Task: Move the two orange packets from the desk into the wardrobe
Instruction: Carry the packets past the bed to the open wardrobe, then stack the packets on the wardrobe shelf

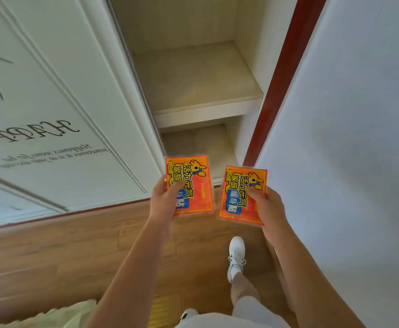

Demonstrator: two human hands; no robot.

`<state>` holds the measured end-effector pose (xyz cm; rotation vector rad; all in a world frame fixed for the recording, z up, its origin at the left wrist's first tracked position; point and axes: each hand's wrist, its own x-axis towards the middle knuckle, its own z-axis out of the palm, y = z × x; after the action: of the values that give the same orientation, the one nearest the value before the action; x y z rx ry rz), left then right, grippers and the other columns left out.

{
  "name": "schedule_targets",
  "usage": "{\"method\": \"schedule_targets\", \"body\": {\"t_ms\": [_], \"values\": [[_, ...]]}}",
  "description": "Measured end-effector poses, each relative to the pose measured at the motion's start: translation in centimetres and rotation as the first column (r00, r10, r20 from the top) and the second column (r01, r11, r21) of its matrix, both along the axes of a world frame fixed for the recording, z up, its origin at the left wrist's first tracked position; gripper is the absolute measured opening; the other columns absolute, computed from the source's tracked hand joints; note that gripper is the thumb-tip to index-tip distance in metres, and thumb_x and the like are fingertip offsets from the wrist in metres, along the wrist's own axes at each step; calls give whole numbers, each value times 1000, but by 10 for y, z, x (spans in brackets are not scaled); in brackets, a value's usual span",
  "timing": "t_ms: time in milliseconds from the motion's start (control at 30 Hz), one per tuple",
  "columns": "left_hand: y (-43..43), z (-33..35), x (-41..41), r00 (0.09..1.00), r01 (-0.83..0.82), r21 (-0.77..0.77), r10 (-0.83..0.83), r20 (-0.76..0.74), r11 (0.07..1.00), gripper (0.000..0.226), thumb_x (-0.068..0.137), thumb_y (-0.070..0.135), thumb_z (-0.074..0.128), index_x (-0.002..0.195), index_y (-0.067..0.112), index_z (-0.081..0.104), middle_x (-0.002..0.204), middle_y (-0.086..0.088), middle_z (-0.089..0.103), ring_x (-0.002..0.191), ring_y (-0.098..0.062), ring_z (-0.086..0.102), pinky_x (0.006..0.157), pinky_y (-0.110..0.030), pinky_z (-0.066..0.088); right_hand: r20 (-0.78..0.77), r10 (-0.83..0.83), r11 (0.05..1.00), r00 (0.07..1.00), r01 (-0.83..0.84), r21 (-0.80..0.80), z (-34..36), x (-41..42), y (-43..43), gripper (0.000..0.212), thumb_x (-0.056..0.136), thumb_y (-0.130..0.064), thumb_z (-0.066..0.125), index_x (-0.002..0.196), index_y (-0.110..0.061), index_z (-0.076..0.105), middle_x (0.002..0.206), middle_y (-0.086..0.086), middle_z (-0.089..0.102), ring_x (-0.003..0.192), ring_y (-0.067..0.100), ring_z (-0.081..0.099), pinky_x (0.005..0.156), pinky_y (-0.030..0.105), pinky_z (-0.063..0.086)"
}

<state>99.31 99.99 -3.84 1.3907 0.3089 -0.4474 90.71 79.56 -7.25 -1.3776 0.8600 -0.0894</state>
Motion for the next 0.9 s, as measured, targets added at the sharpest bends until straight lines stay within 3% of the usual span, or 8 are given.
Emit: {"method": "schedule_targets", "body": {"t_ms": [167,267,433,600,767,900], "values": [[-67,0,69,996,-85,-7,84,-42,996,16,86,12,66,100,19,67,90,-5,77,75,-22,74,60,-33,57,29,20,998,999,-22,52,0,75,-69,23,92,-27,64,114,-23,66,106,2,75,95,26,73,89,50,58],[-103,9,105,986,-153,-6,153,-61,988,21,85,12,67,105,17,66,92,-7,77,76,-23,73,62,-36,57,54,77,995,996,-80,52,14,121,-108,27,93,-28,63,118,-22,63,110,3,73,97,25,72,88,48,58],[-145,24,155,980,-197,-33,197,-11,980,18,86,10,64,101,19,67,83,-2,77,72,-21,73,62,-35,59,125,127,989,984,-135,59,37,197,-153,9,93,-23,63,99,-27,68,101,0,76,93,24,73,87,46,58],[-155,26,195,969,-246,-18,246,8,969,17,86,12,64,99,23,67,87,-4,77,74,-24,72,70,-41,58,123,180,980,976,-188,59,37,249,-164,7,92,-25,64,96,-27,68,97,0,76,91,25,74,89,49,58],[-160,15,241,962,-271,-38,271,12,962,16,87,11,64,98,21,66,82,-2,77,70,-20,73,63,-36,60,95,182,979,979,-190,79,26,295,-172,13,90,-25,66,101,-22,71,99,4,78,92,29,74,91,56,55],[-166,10,293,959,-281,-65,283,16,957,13,85,8,65,90,20,67,81,-6,75,68,-24,70,70,-42,57,86,145,986,986,-151,65,24,344,-181,7,88,-20,67,89,-23,74,93,6,79,90,31,74,89,55,56]]}}
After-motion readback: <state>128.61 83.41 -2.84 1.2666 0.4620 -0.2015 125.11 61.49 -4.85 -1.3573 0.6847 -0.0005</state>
